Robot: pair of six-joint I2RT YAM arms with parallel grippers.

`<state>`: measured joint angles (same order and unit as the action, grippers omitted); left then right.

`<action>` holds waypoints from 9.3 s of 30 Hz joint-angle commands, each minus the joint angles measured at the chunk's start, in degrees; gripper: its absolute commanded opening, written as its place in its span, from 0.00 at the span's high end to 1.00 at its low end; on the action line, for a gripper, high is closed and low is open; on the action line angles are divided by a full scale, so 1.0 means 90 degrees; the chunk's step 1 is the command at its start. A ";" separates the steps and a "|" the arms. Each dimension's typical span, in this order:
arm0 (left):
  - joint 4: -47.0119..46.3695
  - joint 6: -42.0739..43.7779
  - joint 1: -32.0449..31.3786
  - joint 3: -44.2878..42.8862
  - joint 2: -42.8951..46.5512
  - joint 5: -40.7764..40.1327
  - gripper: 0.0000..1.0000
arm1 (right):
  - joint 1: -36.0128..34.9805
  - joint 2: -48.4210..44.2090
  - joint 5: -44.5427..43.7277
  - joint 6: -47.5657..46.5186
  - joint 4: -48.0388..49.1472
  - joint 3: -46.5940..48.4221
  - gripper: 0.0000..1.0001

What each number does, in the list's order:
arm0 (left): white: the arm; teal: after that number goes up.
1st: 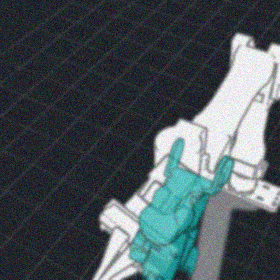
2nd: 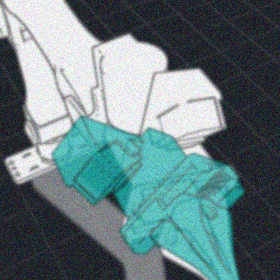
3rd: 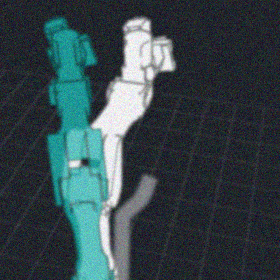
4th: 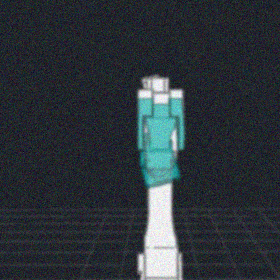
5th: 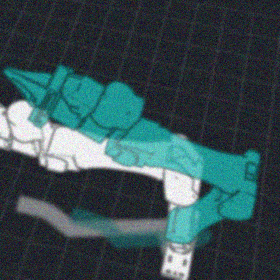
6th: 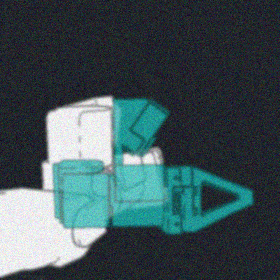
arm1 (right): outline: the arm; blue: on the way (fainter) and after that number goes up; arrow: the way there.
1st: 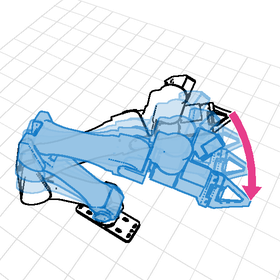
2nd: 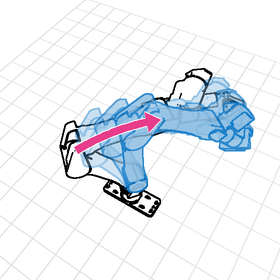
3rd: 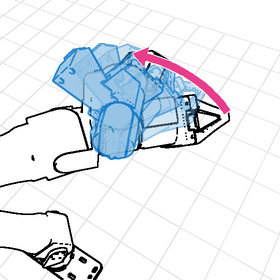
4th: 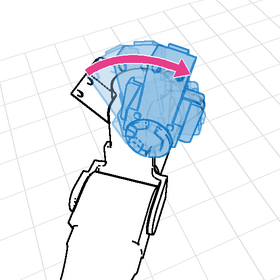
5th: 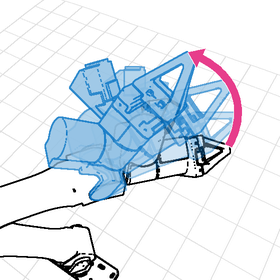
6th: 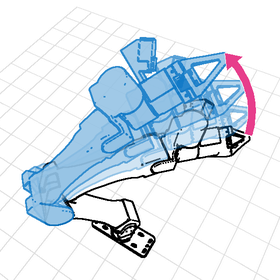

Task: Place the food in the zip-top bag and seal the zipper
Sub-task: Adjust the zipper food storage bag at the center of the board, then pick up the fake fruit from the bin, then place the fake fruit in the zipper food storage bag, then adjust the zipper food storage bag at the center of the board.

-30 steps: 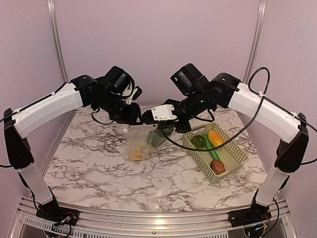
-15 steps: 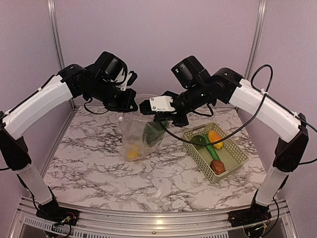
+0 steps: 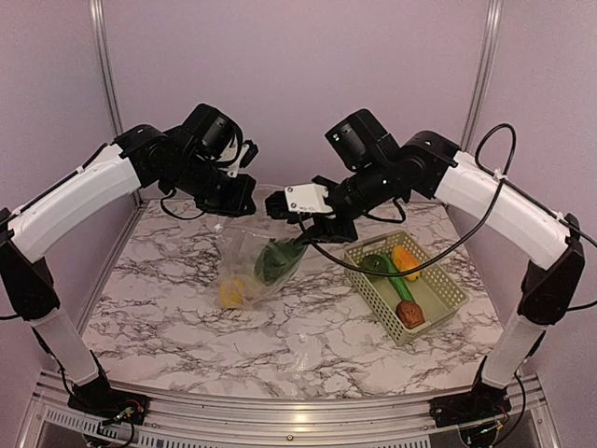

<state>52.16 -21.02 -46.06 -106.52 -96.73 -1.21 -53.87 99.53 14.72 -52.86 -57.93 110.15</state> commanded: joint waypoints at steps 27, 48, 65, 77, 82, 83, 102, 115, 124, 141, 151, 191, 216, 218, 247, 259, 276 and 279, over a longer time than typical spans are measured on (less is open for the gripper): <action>-0.0453 -0.0334 0.0038 0.0251 0.0036 -0.0303 0.98 | 0.4596 -0.2059 0.0901 0.2369 0.1688 -0.4902 0.65; -0.0630 -0.0516 0.0042 0.0699 0.0335 -0.0461 0.98 | 0.4381 0.0837 0.0849 0.0988 0.1008 -0.2945 0.26; -0.0679 -0.0621 0.0038 0.0911 0.0408 -0.0385 0.98 | 0.3730 0.1542 -0.0072 0.1414 0.1643 -0.2805 0.17; -0.0670 -0.0757 0.0040 0.0936 0.0407 -0.0391 0.98 | 0.3716 0.1719 0.0148 0.2054 0.2111 -0.2921 0.19; -0.0679 -0.0743 0.0040 0.0957 0.0406 -0.0402 0.98 | 0.3718 0.1470 0.0107 0.2096 0.2102 -0.3078 0.27; -0.0681 -0.0728 0.0040 0.0958 0.0408 -0.0411 0.98 | 0.3719 0.1372 0.0081 0.2069 0.2088 -0.3133 0.29; -0.0916 -0.0653 0.0039 0.1184 0.0360 -0.0425 0.98 | 0.4064 -0.0510 0.0817 0.0813 0.0097 -0.2739 0.44; -0.1457 -0.0765 0.0031 0.1577 0.0492 -0.0443 0.98 | 0.3548 -0.0315 0.2059 0.1285 -0.0407 0.0043 0.45; -0.1730 -0.0787 0.0034 0.1679 0.0479 -0.0432 0.98 | 0.2504 -0.0030 0.2295 0.1356 -0.0077 0.1184 0.46; -0.2033 -0.0848 0.0034 0.1788 0.0574 -0.0282 0.98 | 0.0797 0.0292 0.2468 0.1667 0.0827 0.1675 0.52; -0.2042 -0.0957 0.0039 0.1884 0.0894 -0.0258 0.98 | 0.0788 0.0760 0.2408 0.1872 0.1438 0.1288 0.63; -0.2329 -0.1256 0.0042 0.2644 0.1432 -0.0280 0.96 | 0.0798 0.0433 0.1912 0.0975 0.1152 0.0494 0.30; -0.1476 -0.0897 0.0039 0.2452 0.1526 0.0468 0.78 | 0.0315 0.0817 0.1162 -0.0629 -0.0345 0.0498 0.81; -0.1268 -0.0865 0.0032 0.2465 0.1615 0.0435 0.78 | 0.0312 0.0800 0.1196 -0.0611 -0.0326 0.0540 0.83; 0.2202 0.0088 0.0021 -0.0938 -0.0202 -0.0548 0.87 | 0.0298 0.0718 0.1144 -0.0314 -0.0106 0.1205 1.00; 0.1909 -0.0028 0.0026 -0.1044 -0.0106 -0.1020 0.80 | 0.0294 0.0700 0.1135 -0.0235 -0.0096 0.1115 1.00; 0.1043 0.0115 0.0021 -0.0693 0.0081 -0.0758 1.00 | 0.0297 0.0611 0.0805 0.0075 0.0126 0.0986 0.83; 0.0940 0.0128 0.0021 -0.0663 0.0040 -0.0694 1.00 | 0.0334 0.0429 0.0745 0.0127 0.0138 0.0854 0.75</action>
<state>62.74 -20.56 -45.84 -113.27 -97.43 -7.99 -50.89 106.48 22.94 -52.88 -57.32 118.80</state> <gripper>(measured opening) 0.013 0.211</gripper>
